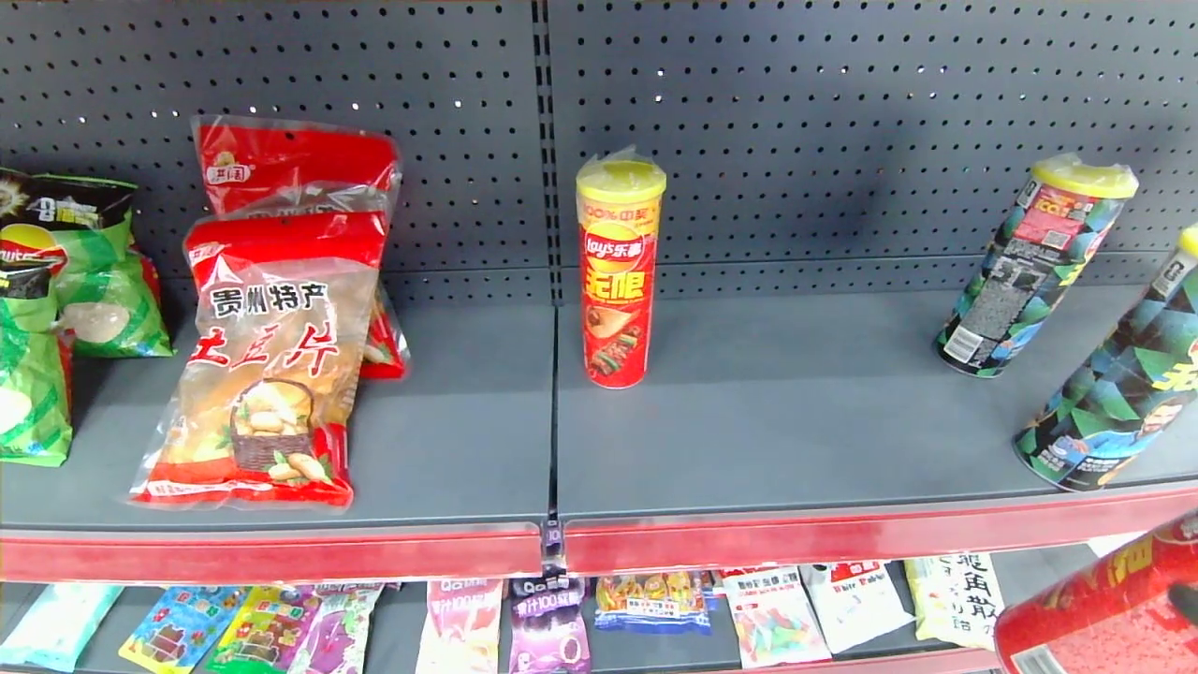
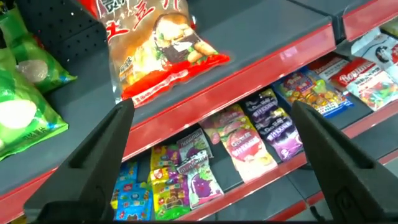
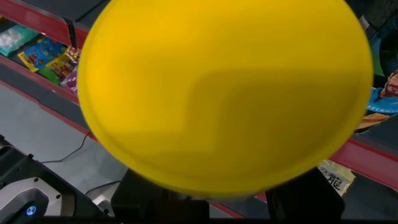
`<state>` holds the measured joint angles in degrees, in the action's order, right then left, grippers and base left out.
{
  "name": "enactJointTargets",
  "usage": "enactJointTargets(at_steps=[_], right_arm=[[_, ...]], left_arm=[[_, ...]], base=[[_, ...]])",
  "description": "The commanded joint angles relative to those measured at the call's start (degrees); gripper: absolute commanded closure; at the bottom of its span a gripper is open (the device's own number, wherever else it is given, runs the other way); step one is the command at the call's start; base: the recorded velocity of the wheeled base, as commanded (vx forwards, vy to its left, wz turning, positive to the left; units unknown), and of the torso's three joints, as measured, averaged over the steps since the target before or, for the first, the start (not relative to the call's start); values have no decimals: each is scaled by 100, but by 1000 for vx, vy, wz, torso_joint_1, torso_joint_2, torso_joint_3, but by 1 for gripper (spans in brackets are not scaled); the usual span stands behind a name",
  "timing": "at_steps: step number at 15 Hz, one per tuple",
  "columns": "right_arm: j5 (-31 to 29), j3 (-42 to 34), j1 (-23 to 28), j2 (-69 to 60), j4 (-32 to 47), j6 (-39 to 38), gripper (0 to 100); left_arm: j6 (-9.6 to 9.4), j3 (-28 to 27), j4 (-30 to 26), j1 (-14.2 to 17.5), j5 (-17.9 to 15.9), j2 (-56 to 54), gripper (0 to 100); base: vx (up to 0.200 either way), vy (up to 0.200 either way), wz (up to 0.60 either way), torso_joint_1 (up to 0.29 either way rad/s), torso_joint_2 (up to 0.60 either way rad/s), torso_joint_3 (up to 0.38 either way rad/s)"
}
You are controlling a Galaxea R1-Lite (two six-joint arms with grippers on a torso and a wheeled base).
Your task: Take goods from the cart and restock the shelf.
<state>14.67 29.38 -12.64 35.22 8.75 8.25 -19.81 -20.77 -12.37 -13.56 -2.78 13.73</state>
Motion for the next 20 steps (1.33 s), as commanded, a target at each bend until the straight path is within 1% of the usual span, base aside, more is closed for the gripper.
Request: enactJointTargets(at_steps=[1,2,4,5,6,7,8,9,10,11,12,14,15,16,18,19,20], right_arm=[[-8,-2,-1,11,4,1,100],[-8,-2,7,20,4,1,100],[-43,-11,25,29,12,1,100],[-104,-2,25,29,12,1,100],[-262,-2,16,29,12,10,100],[-306,15,16,29,12,10,100],[-306,33,16,3,12,10,100],[-271,68,-1,-41,12,10,100],[-236,86,-37,-68,12,10,100],[-131,129,-107,-68,4,10,100],[89,305,-274,-24,12,1,100],[265,604,-617,213,21,-17,100],[265,692,-713,301,21,-25,100],[265,753,-863,468,4,-34,100],[256,692,-863,583,-5,-201,100],[265,674,-863,600,-5,-289,100],[256,674,-863,600,-5,-324,100]], left_arm=[[100,-472,174,2,-3,877,0],[390,-762,394,2,-109,1484,0],[1190,-1359,886,2,-750,2644,0],[1313,-1491,991,2,-900,2908,0],[1348,-1693,1229,-7,-1427,3505,0],[1304,-1781,1422,-59,-2051,3883,0],[1225,-1895,1483,-174,-2482,4217,0],[1164,-2080,1501,-402,-2675,4613,0],[1155,-2317,1519,-578,-2710,4938,0],[1155,-2678,1580,-719,-2772,5360,0],[1155,-3179,1686,-833,-2904,5905,0],[1137,-3917,1765,-868,-3097,6731,0],[1137,-4101,1765,-868,-3141,6942,0],[1120,-4479,1773,-868,-3167,7364,0],[979,-5121,1923,-868,-3211,8067,0],[970,-5393,1949,-859,-3299,8313,0],[961,-5525,1949,-859,-3326,8445,0]], base=[[0,0,0,0,0,0],[0,0,0,0,0,0],[0,0,0,0,0,0],[0,0,0,0,0,0],[0,0,0,0,0,0],[0,0,0,0,0,0],[0,0,0,0,0,0],[0,0,0,0,0,0],[0,0,0,0,0,0],[0,0,0,0,0,0],[0,0,0,0,0,0],[0,0,0,0,0,0],[0,0,0,0,0,0],[0,0,0,0,0,0],[0,0,0,0,0,0],[0,0,0,0,0,0],[0,0,0,0,0,0]])
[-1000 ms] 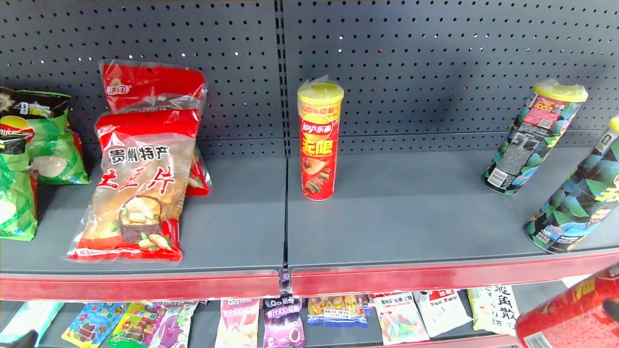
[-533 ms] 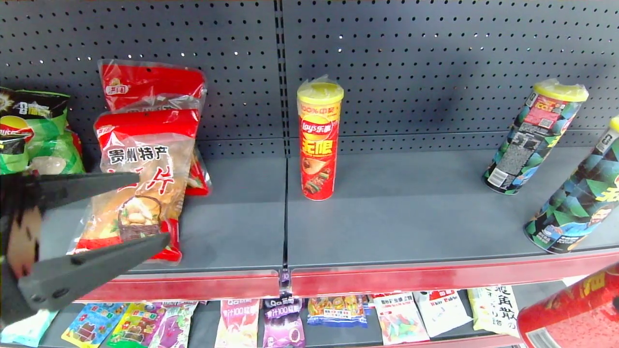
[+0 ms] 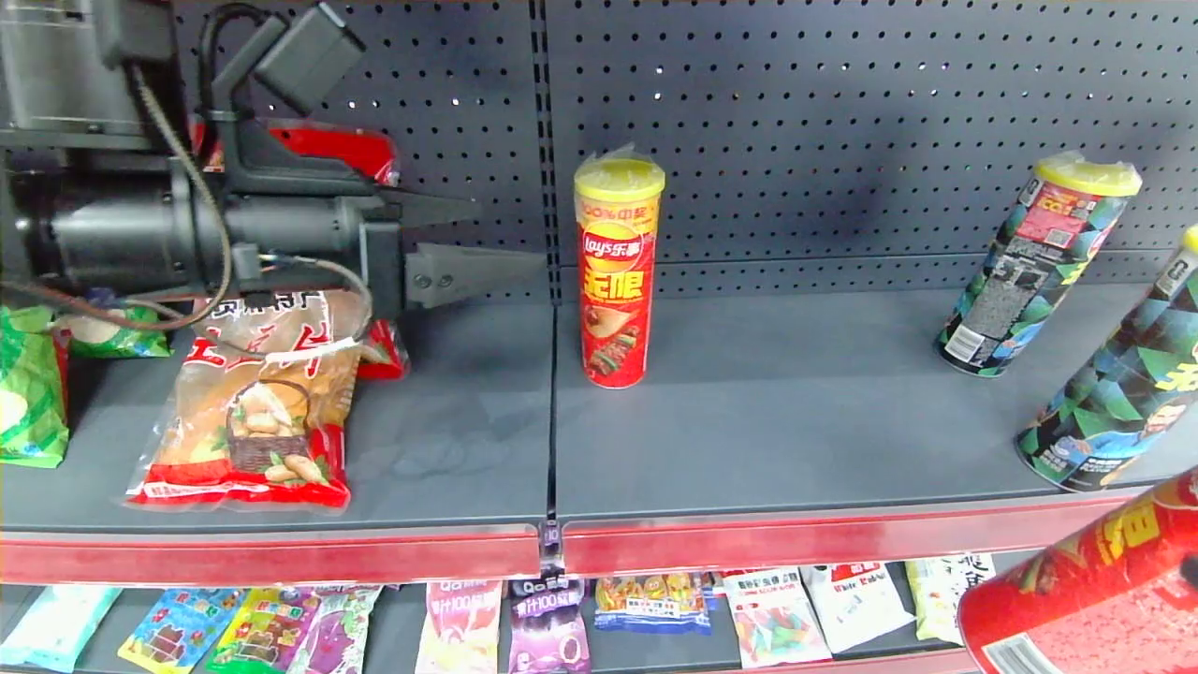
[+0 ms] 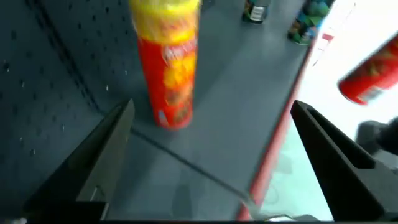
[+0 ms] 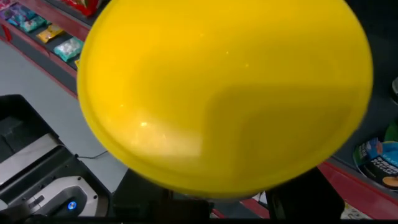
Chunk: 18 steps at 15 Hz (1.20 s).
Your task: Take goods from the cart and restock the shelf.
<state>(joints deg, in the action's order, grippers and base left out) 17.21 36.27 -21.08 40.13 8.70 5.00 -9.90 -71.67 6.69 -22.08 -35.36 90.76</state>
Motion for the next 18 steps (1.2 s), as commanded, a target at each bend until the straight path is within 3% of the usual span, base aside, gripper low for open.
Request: enactJointTargets(at_steps=[1,6,11,18], right_arm=[[-7,-6,-2,170,0,-43,100],[-25,-6,16,223,0,-60,100],[-43,-6,25,276,0,-60,100],[-69,-14,121,258,8,-52,100]], left_arm=[[-38,-655,51,10,-111,979,0],[-232,-1244,43,204,-366,1453,0],[-241,-1429,43,221,-1113,1717,0],[-241,-2141,51,204,-1324,2376,0]], base=[[0,0,0,0,0,0],[0,0,0,0,0,0],[0,0,0,0,0,0],[0,0,0,0,0,0]])
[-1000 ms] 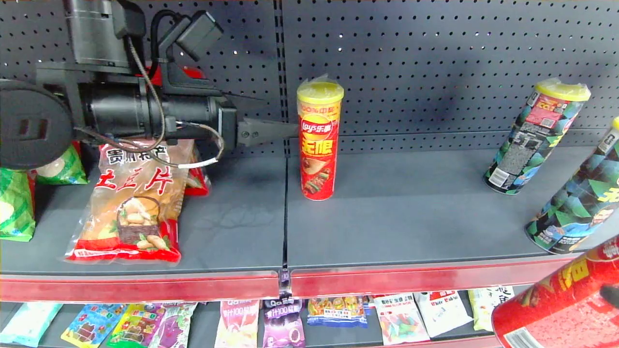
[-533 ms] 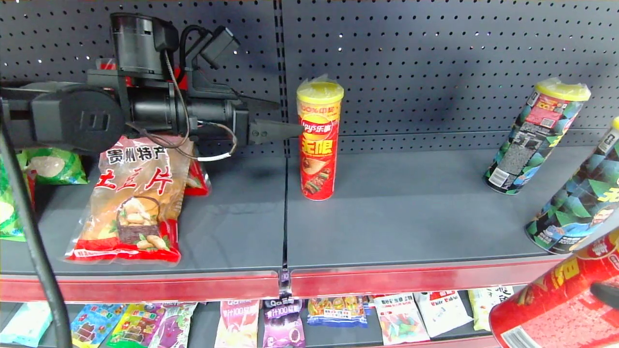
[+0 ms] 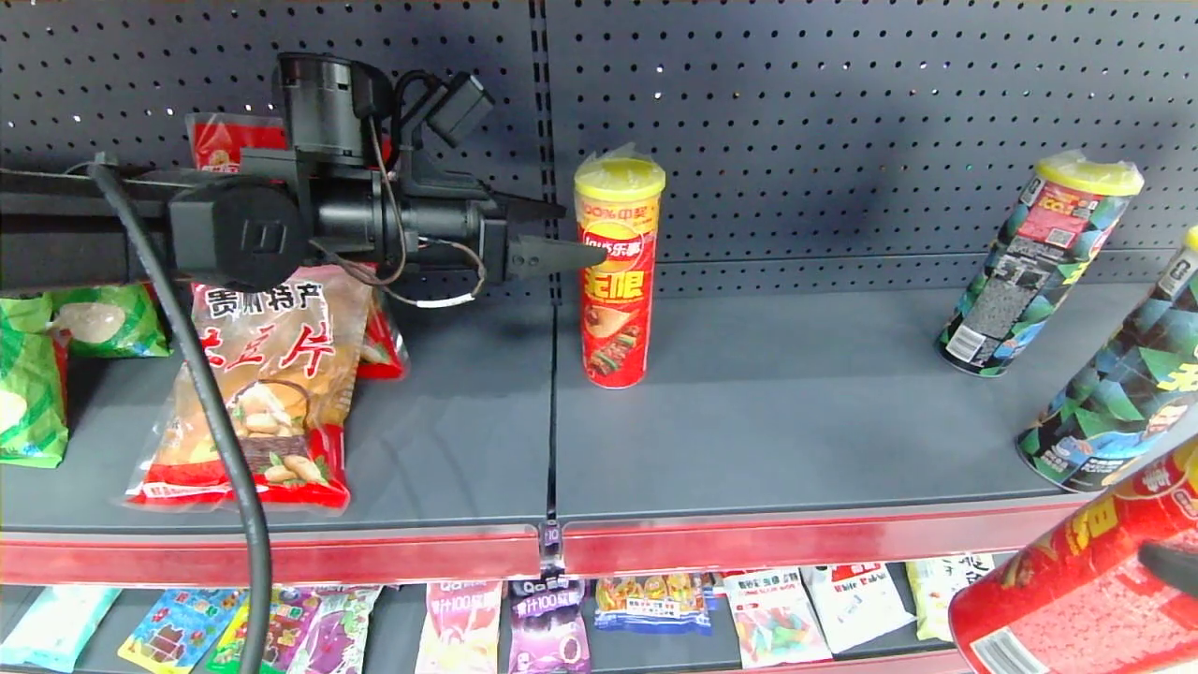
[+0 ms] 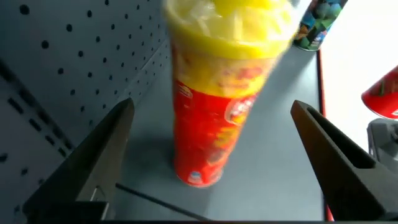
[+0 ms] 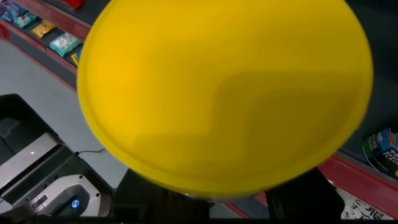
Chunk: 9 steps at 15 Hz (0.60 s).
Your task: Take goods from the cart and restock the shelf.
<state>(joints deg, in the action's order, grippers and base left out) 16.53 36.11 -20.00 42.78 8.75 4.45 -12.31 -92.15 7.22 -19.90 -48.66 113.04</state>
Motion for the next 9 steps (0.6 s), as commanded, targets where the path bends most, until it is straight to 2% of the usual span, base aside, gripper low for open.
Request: enactJointTargets(at_steps=[1,3,9], right_arm=[[-1,1,14,-6,4,3,100],[-1,1,93,3,4,3,100],[-1,1,93,3,4,3,100]], left_arm=[[1,-110,-1,-23,-29,165,0],[10,-119,-10,-85,-196,227,0],[54,-585,-27,-199,-205,605,0]], base=[[0,0,0,0,0,0],[0,0,0,0,0,0],[0,0,0,0,0,0]])
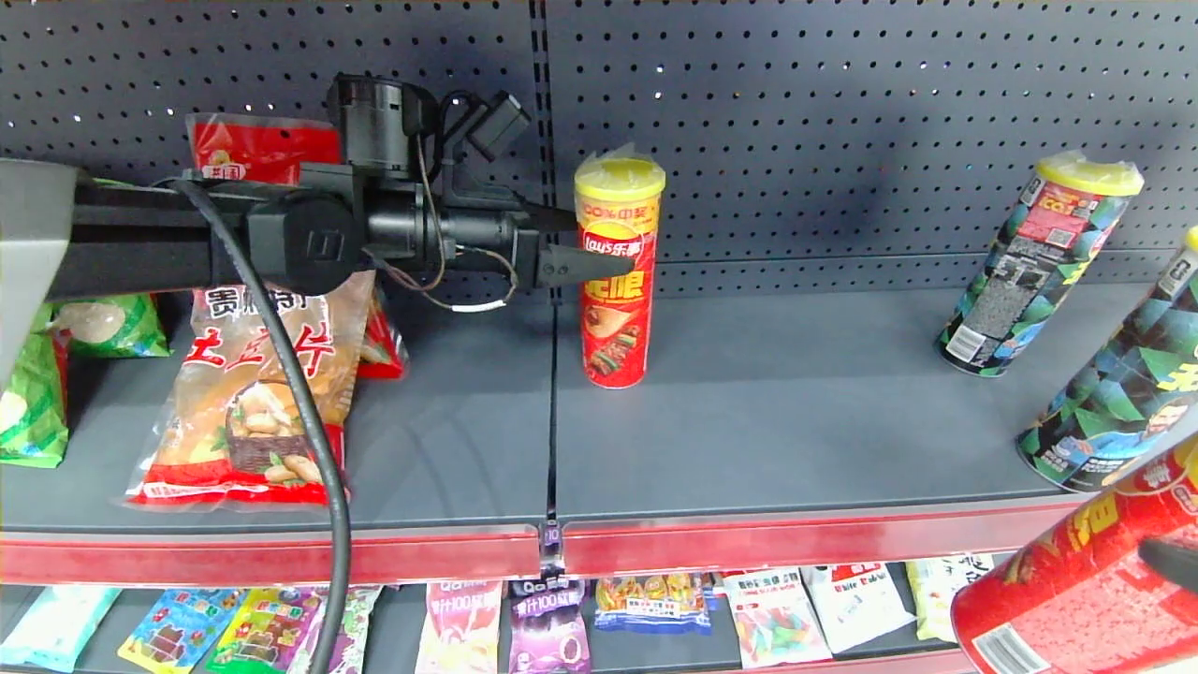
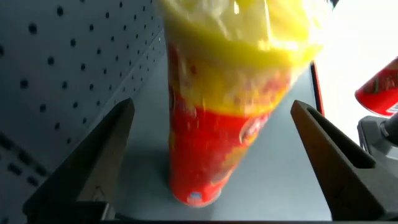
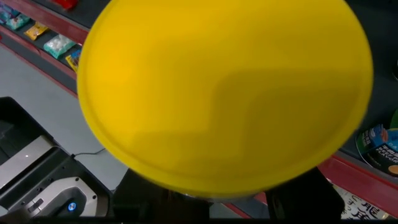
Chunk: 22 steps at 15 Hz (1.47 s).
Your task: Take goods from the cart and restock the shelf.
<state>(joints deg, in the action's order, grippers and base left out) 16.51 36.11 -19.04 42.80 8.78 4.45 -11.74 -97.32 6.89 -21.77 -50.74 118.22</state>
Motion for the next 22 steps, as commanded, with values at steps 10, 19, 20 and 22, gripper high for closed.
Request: enactJointTargets(at_steps=[10,19,20,22], right_arm=[[-7,-42,-3,9,1,3,100],[2,-113,32,-9,-8,3,100],[2,-104,32,-9,-8,3,100],[11,-113,32,0,-8,3,100]], left_arm=[[110,-358,6,-178,20,280,100],[313,152,14,-618,539,-318,100],[313,284,23,-653,618,-423,100],[304,855,23,-776,820,-801,100]], base=[[0,0,0,0,0,0],[0,0,0,0,0,0],[0,0,0,0,0,0],[0,0,0,0,0,0]])
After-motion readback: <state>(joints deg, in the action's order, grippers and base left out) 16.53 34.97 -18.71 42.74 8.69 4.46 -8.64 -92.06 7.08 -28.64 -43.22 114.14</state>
